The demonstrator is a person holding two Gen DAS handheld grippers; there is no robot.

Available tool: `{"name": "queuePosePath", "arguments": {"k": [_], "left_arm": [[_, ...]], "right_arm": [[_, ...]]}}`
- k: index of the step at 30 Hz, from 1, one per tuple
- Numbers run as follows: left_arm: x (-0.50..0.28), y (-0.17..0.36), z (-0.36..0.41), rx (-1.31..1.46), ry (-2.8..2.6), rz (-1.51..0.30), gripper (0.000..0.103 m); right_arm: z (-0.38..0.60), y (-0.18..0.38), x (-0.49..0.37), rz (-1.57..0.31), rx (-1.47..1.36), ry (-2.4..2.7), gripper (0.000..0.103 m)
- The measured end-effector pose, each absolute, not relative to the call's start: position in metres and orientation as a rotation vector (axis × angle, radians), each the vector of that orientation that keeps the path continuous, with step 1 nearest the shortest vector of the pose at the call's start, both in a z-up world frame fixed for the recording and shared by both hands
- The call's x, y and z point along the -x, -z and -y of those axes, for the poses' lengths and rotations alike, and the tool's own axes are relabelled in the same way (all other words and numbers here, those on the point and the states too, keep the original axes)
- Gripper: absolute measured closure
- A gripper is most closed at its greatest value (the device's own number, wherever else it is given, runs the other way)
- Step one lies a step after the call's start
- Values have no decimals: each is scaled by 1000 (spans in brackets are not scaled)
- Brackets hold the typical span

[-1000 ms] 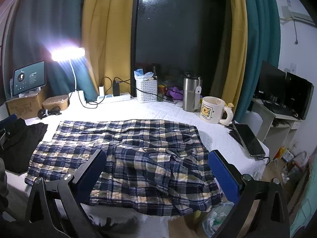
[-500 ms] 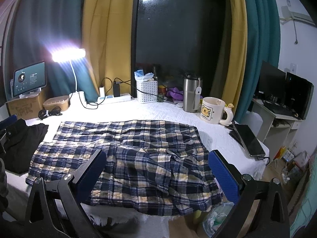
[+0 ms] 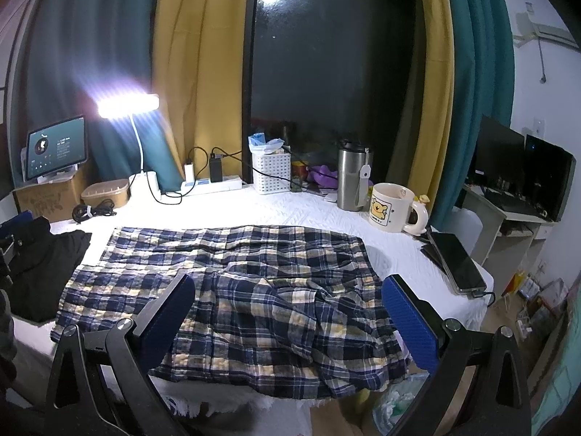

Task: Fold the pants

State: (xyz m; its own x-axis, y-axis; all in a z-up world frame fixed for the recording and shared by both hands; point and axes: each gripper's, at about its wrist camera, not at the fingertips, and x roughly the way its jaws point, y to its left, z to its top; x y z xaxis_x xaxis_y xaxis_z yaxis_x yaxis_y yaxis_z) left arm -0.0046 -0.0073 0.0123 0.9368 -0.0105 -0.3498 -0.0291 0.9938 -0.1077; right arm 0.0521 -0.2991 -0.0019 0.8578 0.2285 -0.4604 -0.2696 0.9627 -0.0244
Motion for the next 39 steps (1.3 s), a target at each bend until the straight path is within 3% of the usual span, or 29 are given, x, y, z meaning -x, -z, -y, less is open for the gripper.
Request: {"name": "queuePosePath", "arguments": {"k": [27,39], "left_arm": [[12,-20,13,96,-9,-334,0],[-19,-10,6,95,-19,-407,0]], "right_arm": [[308,-4,-46,-451,82,-250,0],[307,3,-77,-490,96,-239,0]]}}
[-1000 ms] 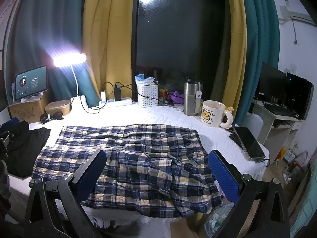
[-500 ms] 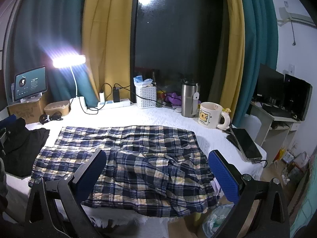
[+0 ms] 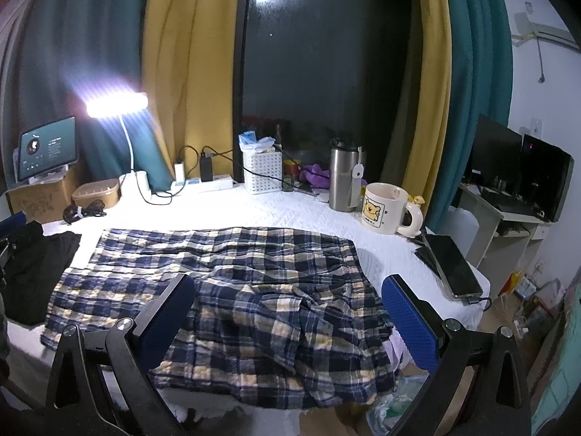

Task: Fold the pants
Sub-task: 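Lower both tools onto the plaid pants edge and close on the fabric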

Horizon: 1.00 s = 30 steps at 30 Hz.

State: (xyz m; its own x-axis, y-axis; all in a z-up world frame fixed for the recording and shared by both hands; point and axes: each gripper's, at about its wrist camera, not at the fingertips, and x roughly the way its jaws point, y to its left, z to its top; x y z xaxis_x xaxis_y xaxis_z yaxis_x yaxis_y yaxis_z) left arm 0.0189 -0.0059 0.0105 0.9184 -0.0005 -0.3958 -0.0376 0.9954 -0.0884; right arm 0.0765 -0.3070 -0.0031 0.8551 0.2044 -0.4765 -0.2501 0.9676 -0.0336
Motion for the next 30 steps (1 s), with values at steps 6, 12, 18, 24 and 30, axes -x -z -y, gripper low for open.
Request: {"name": "queuePosePath", "arguments": {"k": [6,12,18,24,30], "left_arm": [[-53,0,-8,107,-39,-473,0],[-90,9,-21,111,-66,-533,0],[-130,25,-28,118,-79,-612,0],[-167,42,-42,144,-77,-688,0],[-196,64,-68,149,-89,-785,0]], "right_arm": [[308,9,-112,-523,90,-226,0],[309,16,-152,-565,93,-213,0],[306,27,-196,-607,94,-210,0],[306,49,-245,-673,81,-215,0],[316,75,-294,-766,0,-221,0]]}}
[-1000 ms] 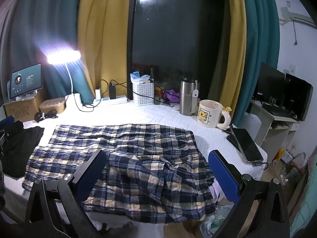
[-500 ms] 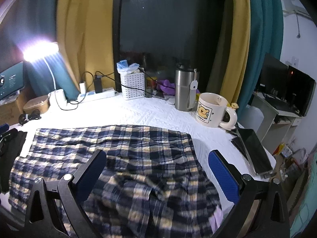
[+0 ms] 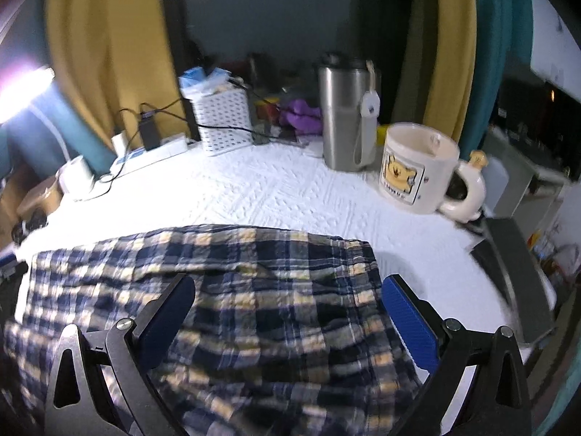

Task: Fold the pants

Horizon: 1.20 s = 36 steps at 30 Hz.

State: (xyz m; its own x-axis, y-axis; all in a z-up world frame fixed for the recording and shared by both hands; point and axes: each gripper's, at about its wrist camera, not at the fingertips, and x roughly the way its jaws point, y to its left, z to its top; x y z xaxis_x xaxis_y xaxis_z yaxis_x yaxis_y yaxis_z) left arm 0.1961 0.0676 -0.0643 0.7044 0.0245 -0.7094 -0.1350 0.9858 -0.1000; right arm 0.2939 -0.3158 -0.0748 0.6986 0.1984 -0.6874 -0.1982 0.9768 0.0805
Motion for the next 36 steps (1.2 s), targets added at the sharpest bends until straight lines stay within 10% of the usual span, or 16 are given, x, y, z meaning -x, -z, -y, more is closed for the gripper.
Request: {"name": "queuePosePath", "arguments": {"k": [14,16,20,24,36], "left_arm": [[-239,112,-101,166,-103,-954,11],[-242,114,-95,105,-105,-968,12],[-241,114,-81,45,-77,-932,46],[-239,116,-76,54,-35,-921,88],[-263,87,-85,44,-28,-770,97]], "right_arm": [[345,118,-369,-941,-135,-219,1],[344,125,-373,-958,-139,-234,13],[333,128,-372,-950,-64,-226,25],[330,129,-368,-932,-36,-231,68],[322,99,-351,-802,-35,-227,79]]}}
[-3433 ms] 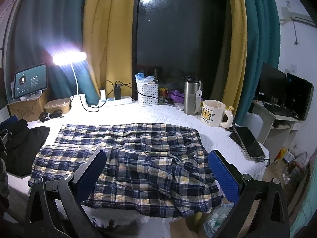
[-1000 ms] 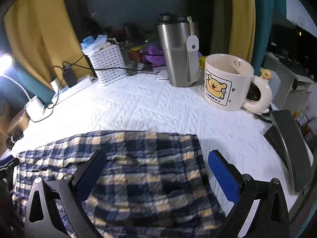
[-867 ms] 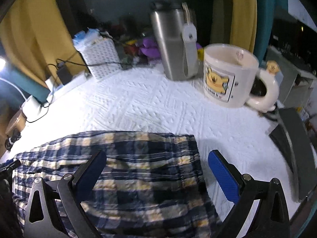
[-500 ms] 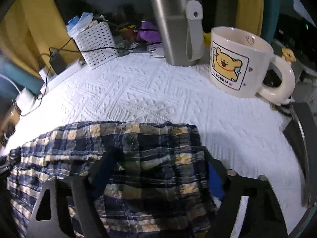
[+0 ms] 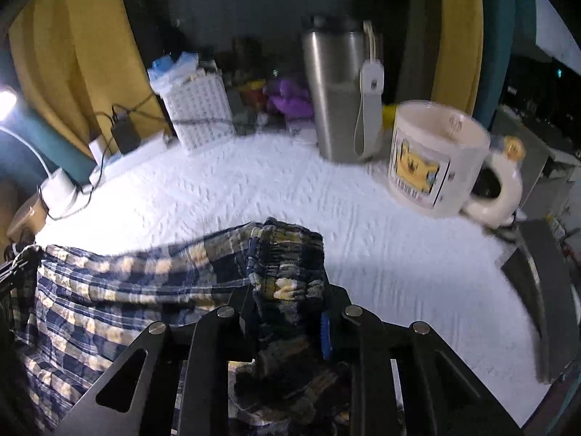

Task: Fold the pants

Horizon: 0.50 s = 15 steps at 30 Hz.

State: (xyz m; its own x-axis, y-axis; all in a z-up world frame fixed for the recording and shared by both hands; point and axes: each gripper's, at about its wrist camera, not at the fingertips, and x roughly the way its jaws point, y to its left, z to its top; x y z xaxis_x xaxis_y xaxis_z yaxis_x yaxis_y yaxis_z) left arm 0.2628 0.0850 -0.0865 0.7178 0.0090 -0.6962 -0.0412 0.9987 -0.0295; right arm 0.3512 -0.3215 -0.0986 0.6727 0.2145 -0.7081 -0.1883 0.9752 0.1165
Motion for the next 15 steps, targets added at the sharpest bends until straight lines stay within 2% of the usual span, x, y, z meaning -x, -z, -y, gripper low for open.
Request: {"name": "queuePosePath", "arguments": {"k": [7,11,15], "left_arm": [[-300,54,-93,-1,9,-706,97],[-320,70,-97,-1,23,-782,96],[-326,97,-99,-1,-15,-854,86]], "right_arm": [[319,70,-353,-707,-48,-166,79],[321,83,-366,-757,-62,-143,79],[316,107,-376,-827,-52,-121,79]]}}
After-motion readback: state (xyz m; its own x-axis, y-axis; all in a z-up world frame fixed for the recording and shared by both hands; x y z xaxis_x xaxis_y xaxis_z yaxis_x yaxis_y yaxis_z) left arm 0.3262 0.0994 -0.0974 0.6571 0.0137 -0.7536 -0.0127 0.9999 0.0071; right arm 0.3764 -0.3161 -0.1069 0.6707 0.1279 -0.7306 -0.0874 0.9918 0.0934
